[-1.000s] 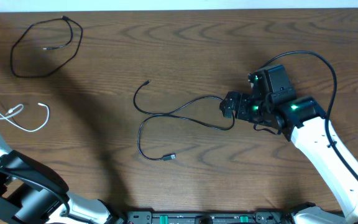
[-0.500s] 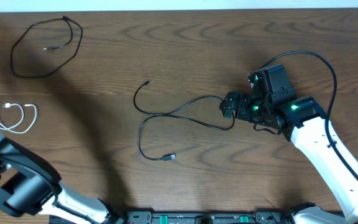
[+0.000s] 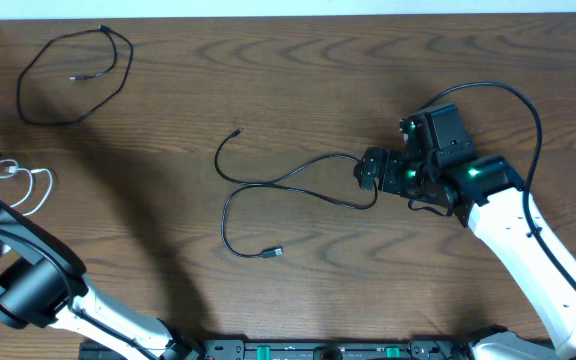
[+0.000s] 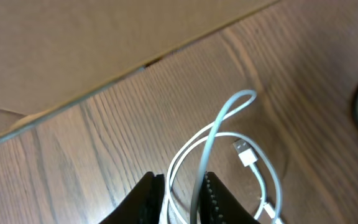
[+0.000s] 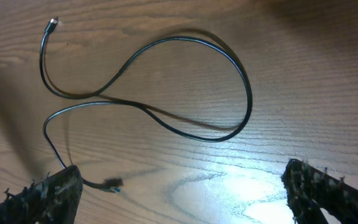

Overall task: Untangle cables
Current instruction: 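Carry the white cable to the left table edge and lower it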

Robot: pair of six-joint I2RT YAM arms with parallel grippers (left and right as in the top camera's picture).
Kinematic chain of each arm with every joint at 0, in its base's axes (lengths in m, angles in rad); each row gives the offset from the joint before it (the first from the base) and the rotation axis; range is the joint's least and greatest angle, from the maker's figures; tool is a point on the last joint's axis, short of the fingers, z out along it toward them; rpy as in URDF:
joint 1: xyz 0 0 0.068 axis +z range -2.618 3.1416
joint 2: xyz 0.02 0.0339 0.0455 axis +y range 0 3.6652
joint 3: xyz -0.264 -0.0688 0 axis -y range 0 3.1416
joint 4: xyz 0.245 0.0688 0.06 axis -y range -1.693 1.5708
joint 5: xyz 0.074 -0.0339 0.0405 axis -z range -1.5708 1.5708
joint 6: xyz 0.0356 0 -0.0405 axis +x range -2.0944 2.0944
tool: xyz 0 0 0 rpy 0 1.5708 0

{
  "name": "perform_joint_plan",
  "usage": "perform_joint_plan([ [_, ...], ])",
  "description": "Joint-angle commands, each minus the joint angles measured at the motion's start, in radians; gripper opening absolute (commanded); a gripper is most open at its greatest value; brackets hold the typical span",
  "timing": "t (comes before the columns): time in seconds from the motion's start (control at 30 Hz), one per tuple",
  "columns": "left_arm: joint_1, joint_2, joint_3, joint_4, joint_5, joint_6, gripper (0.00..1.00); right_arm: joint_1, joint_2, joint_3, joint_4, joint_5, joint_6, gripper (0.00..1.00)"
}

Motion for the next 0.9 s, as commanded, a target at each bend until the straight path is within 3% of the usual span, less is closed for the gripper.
perform_joint_plan([
  [0.0,0.005,0.026,-0.005,-0.012,-0.019,0.017,0.33,0.005,0.0,-0.001,-0.003,0.006,-0.002,0.99],
  [0.1,0.005,0.027,-0.009,-0.027,-0.019,0.017,0.44,0.005,0.0,-0.001,-0.001,0.006,-0.002,0.99],
  [0.4,0.005,0.037,-0.057,-0.045,0.045,0.016,0.48,0.005,0.0,-0.001,0.0,0.006,-0.002,0.99],
  [0.57,0.005,0.084,-0.061,-0.074,0.154,0.016,0.71,0.005,0.0,-0.001,0.0,0.006,-0.002,0.99],
  [0.63,0.005,0.097,-0.061,-0.083,0.163,0.016,0.88,0.005,0.0,-0.001,0.0,0.006,-0.002,0.99],
  [0.87,0.005,0.076,-0.056,-0.087,0.163,0.016,0.9,0.005,0.0,-0.001,-0.002,0.005,-0.002,0.99],
])
